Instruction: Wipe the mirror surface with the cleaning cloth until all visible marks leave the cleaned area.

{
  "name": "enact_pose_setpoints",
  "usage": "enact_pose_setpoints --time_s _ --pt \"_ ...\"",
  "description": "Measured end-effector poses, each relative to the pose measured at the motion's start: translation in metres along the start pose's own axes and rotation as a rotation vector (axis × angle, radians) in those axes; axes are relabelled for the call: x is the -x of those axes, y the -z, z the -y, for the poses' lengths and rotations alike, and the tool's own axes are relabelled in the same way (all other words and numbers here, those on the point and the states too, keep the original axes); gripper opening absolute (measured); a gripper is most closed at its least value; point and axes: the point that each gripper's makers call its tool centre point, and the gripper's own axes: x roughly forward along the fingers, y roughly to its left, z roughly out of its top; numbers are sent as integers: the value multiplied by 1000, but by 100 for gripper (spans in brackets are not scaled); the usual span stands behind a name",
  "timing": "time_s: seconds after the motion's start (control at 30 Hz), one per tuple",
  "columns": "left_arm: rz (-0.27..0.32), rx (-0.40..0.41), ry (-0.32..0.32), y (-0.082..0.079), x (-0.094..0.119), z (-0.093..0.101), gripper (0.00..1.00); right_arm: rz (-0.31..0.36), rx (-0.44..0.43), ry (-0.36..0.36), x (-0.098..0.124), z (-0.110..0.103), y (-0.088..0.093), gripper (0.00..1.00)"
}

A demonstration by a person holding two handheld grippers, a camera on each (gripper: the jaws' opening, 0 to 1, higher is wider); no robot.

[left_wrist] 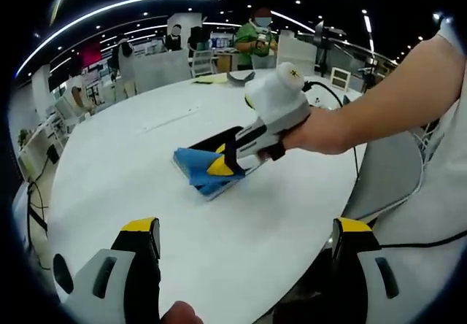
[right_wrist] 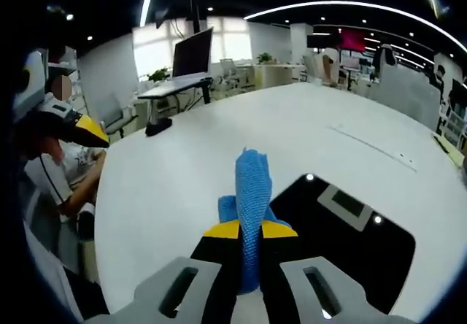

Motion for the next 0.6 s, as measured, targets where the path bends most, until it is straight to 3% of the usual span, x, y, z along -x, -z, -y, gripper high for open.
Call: enact_pose_setpoints --time_s 0.2,0.33,0.6 --pt "7 0 -4 -2 1 2 99 19 -41 17 9 4 -2 3" --pt "4 -12 -5 -4 2 4 99 27 5 9 14 5 -5 3" --pt "-10 -15 -19 -6 -3 5 99 43 -17 36 34 26 1 3"
